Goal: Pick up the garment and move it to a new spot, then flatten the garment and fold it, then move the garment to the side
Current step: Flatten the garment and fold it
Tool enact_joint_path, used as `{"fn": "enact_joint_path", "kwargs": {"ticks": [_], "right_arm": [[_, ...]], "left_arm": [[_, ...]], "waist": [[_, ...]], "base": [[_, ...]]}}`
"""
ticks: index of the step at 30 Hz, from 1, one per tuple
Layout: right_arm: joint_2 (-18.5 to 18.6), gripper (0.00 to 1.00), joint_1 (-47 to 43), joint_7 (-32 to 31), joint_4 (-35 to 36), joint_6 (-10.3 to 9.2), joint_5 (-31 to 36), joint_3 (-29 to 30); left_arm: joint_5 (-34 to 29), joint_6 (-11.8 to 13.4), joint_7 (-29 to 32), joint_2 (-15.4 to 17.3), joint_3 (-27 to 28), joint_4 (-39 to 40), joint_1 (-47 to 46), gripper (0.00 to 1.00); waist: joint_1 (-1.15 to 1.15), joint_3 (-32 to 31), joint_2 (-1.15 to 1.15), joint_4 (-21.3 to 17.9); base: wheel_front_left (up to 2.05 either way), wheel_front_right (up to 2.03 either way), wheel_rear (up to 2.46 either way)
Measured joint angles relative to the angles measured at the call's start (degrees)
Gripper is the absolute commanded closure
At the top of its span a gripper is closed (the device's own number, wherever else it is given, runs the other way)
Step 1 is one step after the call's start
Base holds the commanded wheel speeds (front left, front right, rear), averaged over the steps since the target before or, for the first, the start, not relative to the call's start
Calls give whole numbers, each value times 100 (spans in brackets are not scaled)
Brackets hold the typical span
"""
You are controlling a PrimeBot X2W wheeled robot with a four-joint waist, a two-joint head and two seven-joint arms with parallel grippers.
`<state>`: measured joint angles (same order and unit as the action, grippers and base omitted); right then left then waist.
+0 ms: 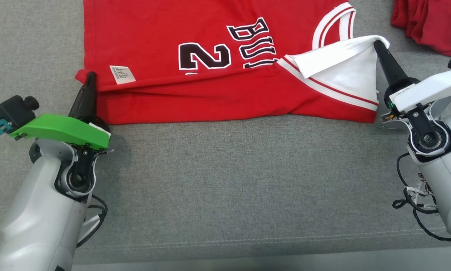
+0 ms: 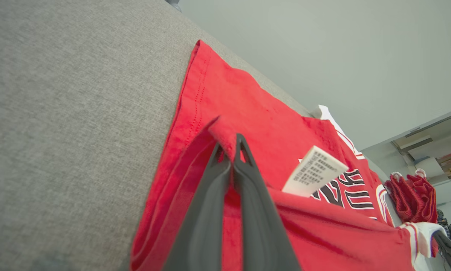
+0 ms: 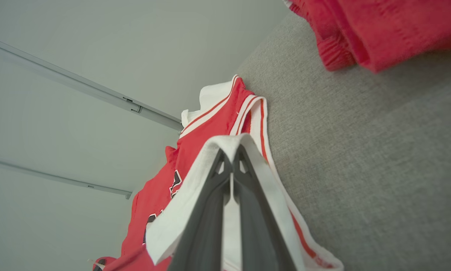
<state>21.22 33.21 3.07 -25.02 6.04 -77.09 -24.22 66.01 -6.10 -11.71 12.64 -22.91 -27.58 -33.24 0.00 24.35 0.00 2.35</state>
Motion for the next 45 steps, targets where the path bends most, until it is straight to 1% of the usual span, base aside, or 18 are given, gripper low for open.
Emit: {"fn": "enact_joint_path", "kwargs": {"ticks": [5,6,7,8,9,10,11,12,13,17,24,30,32,36,41,45], "right_arm": [[-138,100,181,43,-231,25,67,-77],[-181,100,224,43,-277,47,85,-111],[-235,93,271,44,-326,47,99,-143],[-278,84,302,57,-359,48,109,-165],[-315,73,327,93,-404,48,114,-187],[-338,60,342,103,-448,49,125,-191],[-359,37,358,155,-499,49,132,-187],[-369,10,375,193,-548,49,136,-183],[-375,0,391,227,-599,51,138,-179],[-427,0,402,350,-780,51,144,-151],[-536,0,432,564,-1006,83,144,-141],[-599,0,446,806,-1017,100,146,-167],[-595,0,443,883,-882,100,237,-260],[-587,0,353,968,-667,100,359,-398],[-482,0,139,1072,-435,101,653,-535],[-348,0,-25,1131,-360,101,905,-558]], "left_arm": [[40,-19,47,-88,3,-349,-235,100],[40,-19,56,-88,5,-421,-269,93],[40,-19,56,-88,7,-497,-293,59],[40,-19,56,-90,3,-556,-316,8],[40,-23,56,-93,0,-608,-336,0],[42,-36,56,-103,0,-642,-356,0],[65,-47,57,-120,-2,-675,-381,0],[99,-52,57,-148,-1,-701,-409,0],[137,-71,57,-189,9,-719,-434,0],[371,-93,53,-327,76,-782,-481,0],[348,-93,-25,-164,105,-1010,-487,0],[31,-94,-104,22,-152,-978,-407,0],[-51,-97,-158,90,-296,-866,-255,0],[-323,-97,-210,274,-379,-787,-1,0],[-733,-97,-256,578,-403,-715,237,0],[-876,-97,-272,627,-376,-651,348,0]], "waist": [[0,7,0,-20],[0,4,0,-33],[0,-1,0,-49],[0,-8,0,-64],[0,-16,0,-79],[0,-24,0,-92],[0,-34,0,-104],[0,-46,0,-115],[0,-60,0,-122],[0,-122,0,-145],[0,-235,0,-157],[0,-395,0,-167],[0,-508,0,-178],[0,-679,0,-207],[0,-898,0,-277],[0,-1023,0,-327]], "base": [[0,0,0],[0,0,0],[0,0,0],[0,0,0],[0,0,0],[0,0,0],[0,0,0],[0,0,0],[0,0,0],[0,0,0],[0,0,0],[0,0,0],[0,0,0],[0,0,0],[0,0,0],[0,0,0]]}}
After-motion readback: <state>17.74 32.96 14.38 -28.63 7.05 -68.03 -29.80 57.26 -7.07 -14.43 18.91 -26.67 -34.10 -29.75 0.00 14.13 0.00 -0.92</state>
